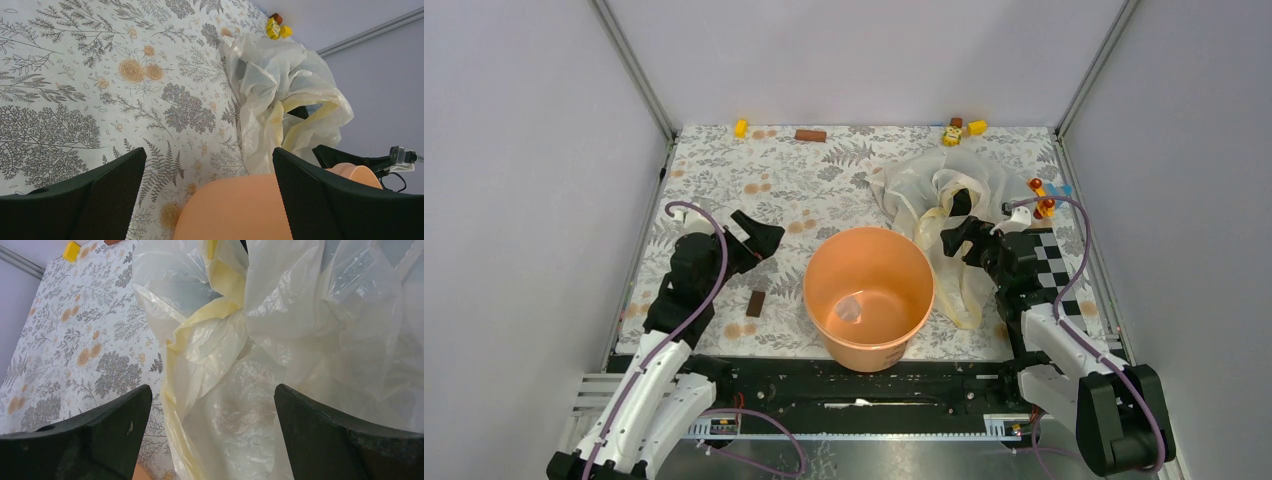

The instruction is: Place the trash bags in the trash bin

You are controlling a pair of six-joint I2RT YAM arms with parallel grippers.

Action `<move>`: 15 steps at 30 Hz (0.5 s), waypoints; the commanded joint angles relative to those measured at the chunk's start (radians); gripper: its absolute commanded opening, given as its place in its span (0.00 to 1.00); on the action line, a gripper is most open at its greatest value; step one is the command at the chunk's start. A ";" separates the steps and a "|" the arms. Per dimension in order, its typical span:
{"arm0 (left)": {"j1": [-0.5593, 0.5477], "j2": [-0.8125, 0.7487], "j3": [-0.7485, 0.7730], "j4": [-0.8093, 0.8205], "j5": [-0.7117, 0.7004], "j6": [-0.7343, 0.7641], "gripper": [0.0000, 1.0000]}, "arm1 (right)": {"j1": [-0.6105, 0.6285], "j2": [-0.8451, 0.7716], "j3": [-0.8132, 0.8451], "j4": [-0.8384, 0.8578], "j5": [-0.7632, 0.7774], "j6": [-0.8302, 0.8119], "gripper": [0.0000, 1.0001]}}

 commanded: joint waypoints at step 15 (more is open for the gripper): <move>0.000 0.016 0.146 -0.027 0.329 0.214 0.99 | 0.007 0.021 0.042 0.041 0.013 -0.002 1.00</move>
